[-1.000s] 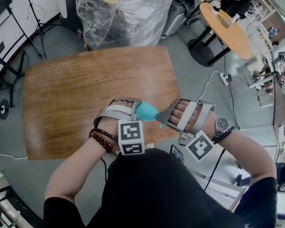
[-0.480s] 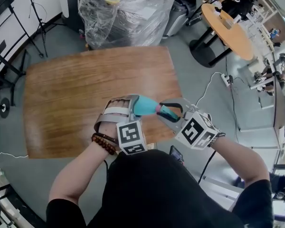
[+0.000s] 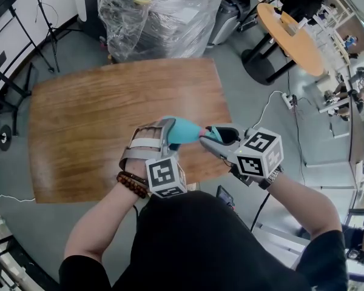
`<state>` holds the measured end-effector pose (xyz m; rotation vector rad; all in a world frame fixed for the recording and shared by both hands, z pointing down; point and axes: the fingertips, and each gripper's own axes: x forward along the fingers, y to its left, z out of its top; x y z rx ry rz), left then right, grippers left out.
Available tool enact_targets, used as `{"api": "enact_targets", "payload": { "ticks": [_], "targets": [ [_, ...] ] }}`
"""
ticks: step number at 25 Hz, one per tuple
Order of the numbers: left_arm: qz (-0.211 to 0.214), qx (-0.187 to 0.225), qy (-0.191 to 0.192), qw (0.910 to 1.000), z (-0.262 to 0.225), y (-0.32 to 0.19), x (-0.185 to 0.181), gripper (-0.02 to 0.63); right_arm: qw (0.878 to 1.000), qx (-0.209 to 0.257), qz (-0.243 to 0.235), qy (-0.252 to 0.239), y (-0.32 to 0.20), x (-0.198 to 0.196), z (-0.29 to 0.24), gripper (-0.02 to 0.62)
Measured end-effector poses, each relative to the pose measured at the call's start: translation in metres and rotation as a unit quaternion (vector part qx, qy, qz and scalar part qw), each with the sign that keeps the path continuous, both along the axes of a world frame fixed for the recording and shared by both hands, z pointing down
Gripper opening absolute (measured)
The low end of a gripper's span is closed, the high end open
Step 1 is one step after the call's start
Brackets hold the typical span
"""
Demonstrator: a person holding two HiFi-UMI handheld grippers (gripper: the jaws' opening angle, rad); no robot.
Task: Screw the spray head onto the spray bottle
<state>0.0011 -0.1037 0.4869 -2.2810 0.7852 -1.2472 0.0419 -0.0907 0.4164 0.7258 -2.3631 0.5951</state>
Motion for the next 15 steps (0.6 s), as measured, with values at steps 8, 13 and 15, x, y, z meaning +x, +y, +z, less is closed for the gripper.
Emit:
{"api": "enact_targets", "payload": {
  "ticks": [8,13,15],
  "targets": [
    [-0.007,0.012,0.007,0.9999,-0.005,-0.004,0.001,0.360,1.000,-0.010,0.013,-0.011,-0.005,0.002,-0.005,0.118],
    [-0.013,0.036,0.004,0.9993,-0.009,-0.007,-0.001,0.360,0.995,-0.056,0.060,-0.054,-0.010,0.003,-0.006,0.118],
    [-0.016,0.051,-0.003,0.9986,-0.009,-0.008,-0.001,0.359,0.982,-0.111,0.112,-0.099,-0.012,0.006,-0.004,0.118]
  ]
}}
